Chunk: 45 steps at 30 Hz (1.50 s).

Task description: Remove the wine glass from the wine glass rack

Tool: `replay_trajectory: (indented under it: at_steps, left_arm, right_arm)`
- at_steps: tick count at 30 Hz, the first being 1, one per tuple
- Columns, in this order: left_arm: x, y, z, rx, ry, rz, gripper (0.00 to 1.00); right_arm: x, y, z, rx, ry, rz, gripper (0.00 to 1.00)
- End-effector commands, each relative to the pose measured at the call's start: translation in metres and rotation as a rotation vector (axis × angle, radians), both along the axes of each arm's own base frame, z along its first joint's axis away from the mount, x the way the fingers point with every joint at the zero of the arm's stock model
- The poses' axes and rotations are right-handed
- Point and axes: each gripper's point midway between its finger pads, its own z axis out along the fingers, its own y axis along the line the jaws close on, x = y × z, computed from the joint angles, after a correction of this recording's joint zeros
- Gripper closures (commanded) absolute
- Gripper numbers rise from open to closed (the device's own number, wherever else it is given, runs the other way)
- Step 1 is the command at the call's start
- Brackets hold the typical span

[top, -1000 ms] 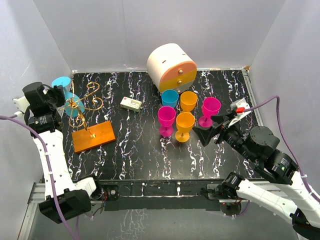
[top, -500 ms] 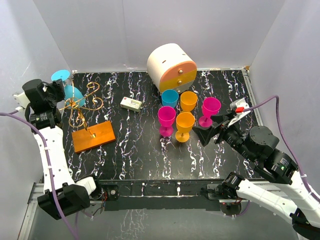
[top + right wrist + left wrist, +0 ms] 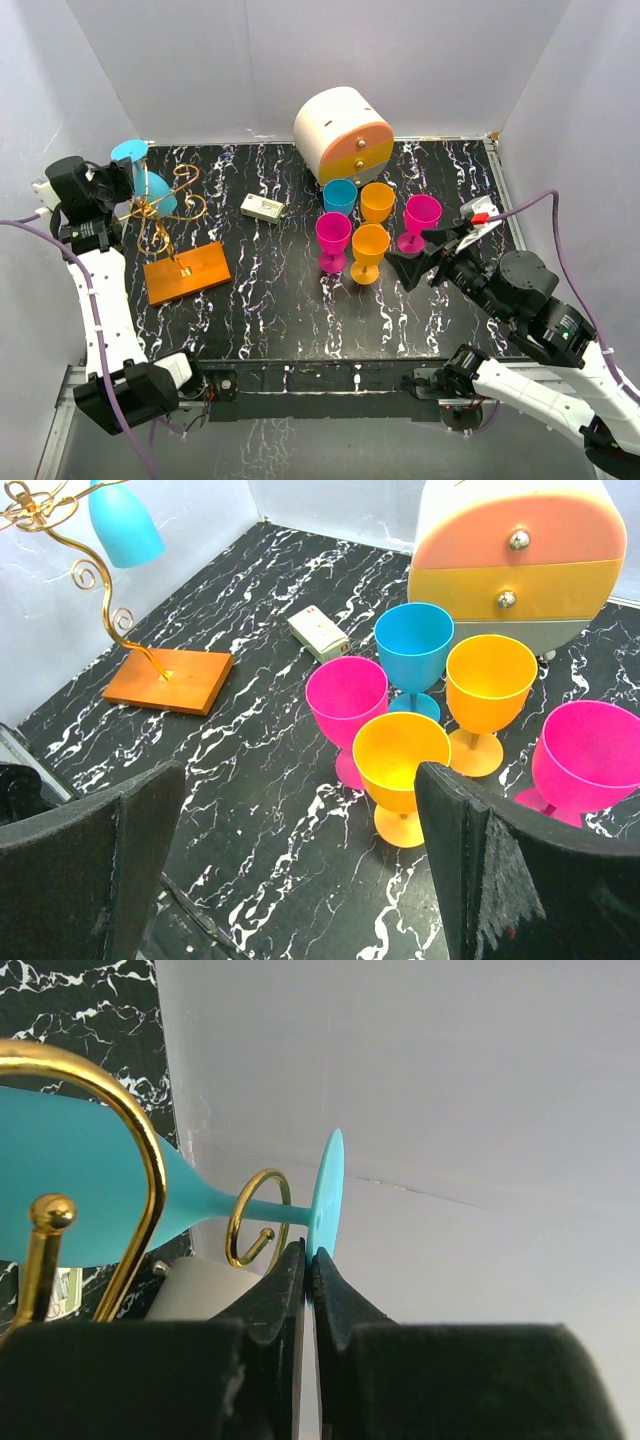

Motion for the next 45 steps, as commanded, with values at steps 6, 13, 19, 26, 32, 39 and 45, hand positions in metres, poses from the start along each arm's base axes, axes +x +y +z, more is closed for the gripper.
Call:
replay_trajectory:
  at_steps: [6, 13, 19, 26, 32, 39, 45]
  left_arm:
    - [-0.02, -0.013, 0.035, 0.034, -0.073, -0.04, 1.0]
    - [-0.032, -0.017, 0.04, 0.052, -0.052, -0.05, 1.0]
    - [-0.043, -0.021, 0.041, 0.067, -0.03, -0.05, 1.0]
    - [-0.056, -0.016, 0.046, 0.095, -0.056, 0.002, 1.0]
    - [-0.065, -0.009, 0.046, 0.102, -0.042, 0.054, 1.0]
    - [-0.074, 0.003, 0.048, 0.136, -0.007, 0.13, 1.0]
    - [-0.062, 0.01, 0.048, 0.114, -0.053, 0.151, 1.0]
  right_arm:
    - [-0.002, 0.0, 0.039, 0.075, -0.08, 0.007, 0.02]
    - [-0.003, -0.003, 0.04, 0.086, -0.08, 0.0, 0.02]
    - [-0.004, -0.004, 0.04, 0.09, -0.082, -0.002, 0.02]
    - [-0.006, -0.006, 0.04, 0.091, -0.083, -0.001, 0.02]
    - [-0.006, -0.008, 0.041, 0.091, -0.082, -0.007, 0.02]
    - [-0.006, -0.008, 0.041, 0.091, -0.082, -0.007, 0.02]
    - [-0.004, -0.005, 0.041, 0.089, -0.079, -0.004, 0.02]
